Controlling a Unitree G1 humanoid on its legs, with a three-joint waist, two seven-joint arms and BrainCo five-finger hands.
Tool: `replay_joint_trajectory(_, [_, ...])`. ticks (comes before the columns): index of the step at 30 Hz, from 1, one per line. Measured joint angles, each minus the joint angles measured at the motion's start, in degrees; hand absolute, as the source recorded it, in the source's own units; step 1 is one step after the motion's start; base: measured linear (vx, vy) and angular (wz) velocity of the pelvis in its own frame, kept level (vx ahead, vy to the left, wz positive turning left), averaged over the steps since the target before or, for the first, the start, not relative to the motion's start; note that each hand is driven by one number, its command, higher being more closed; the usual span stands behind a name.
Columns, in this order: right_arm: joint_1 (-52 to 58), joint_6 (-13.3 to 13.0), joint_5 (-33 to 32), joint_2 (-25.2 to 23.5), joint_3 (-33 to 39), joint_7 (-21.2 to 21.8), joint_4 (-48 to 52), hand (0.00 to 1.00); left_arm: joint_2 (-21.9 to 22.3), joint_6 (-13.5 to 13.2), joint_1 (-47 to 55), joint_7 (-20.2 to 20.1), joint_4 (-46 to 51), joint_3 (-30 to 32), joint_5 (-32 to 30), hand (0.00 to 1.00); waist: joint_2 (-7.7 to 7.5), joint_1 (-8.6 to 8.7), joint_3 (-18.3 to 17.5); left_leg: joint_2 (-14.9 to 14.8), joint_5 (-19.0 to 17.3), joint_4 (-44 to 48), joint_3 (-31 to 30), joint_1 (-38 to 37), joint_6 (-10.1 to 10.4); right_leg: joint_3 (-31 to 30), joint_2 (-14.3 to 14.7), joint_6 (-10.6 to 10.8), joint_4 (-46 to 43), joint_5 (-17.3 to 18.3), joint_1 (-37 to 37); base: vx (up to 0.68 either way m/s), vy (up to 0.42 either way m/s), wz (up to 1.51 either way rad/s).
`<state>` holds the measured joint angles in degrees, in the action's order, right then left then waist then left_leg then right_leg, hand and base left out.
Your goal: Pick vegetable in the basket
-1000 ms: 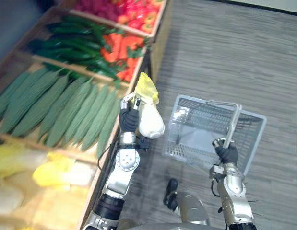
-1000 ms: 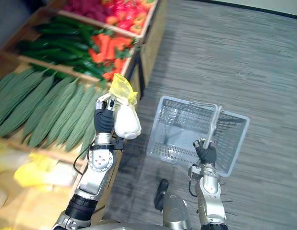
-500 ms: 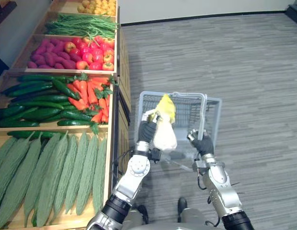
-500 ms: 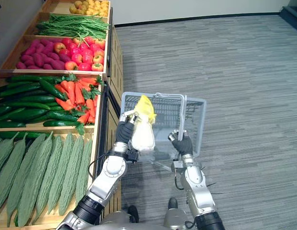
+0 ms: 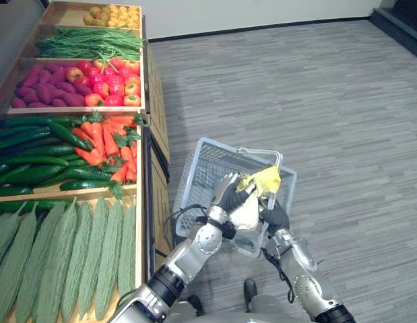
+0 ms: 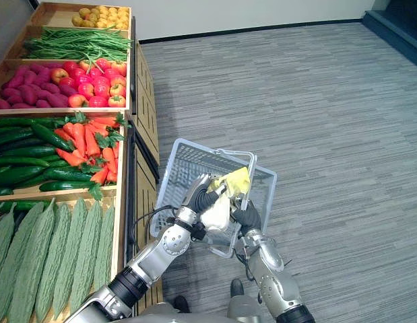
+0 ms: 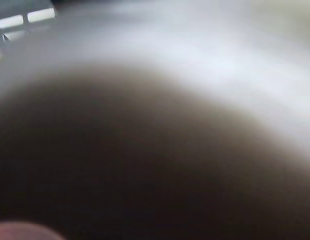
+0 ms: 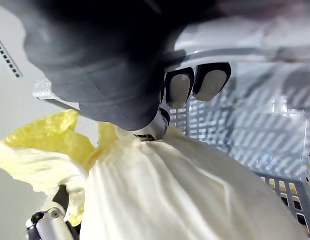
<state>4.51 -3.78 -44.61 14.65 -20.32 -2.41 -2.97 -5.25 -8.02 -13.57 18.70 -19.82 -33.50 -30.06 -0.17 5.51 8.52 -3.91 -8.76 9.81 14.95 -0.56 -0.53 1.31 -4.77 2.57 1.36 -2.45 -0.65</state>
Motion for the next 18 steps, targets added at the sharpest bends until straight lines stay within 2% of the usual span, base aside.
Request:
replay_joint_trajectory(2, [0.0,0.0,-0.3,-0.1,-2.3,0.1,1.8,1.0,-0.5,2.6,0.8,-1.4,-3.9,0.1,-1.1,0.0,-0.15,0.15,-0.1,-0.1,0.0,-0.2,0.2,-0.2,0.0,-0.3,0.2,-0.3,0.1,-0.2,0.1,0.02,0.009,-0.05])
replay_joint_trajectory(5, [0.0,0.0,-2.0,-0.9,-3.5,1.6,4.6,1.0,-0.6,4.1,2.4,-2.6,-5.4,0.0,-1.1,0.0,-0.19,0.05,-0.1,-0.1,0.0,-0.7,0.2,-0.4,0.0,-0.7,0.3,-0.9,0.1,-0.6,0.1,0.0,0.0,0.0])
replay_joint_trajectory(12, [0.6,0.0,-2.4,-2.6,-3.9,3.9,6.4,1.0,-0.7,4.0,3.7,-3.6,-5.1,2.5,0.5,0.0,-1.64,-0.01,-1.0,0.0,0.0,-1.1,0.2,-1.0,0.0,-1.5,0.3,-0.9,0.1,-0.6,-0.3,-0.01,0.02,-0.01])
replay_joint_trajectory(18, [4.0,0.0,-4.4,-3.6,-2.1,4.0,6.9,1.0,-0.4,4.0,4.0,-3.6,-4.6,2.7,1.5,0.0,-1.69,0.06,-1.0,0.0,0.3,-1.8,0.8,-1.5,0.3,-1.9,0.4,-0.9,0.2,-0.6,-0.1,-0.02,-0.003,-0.06])
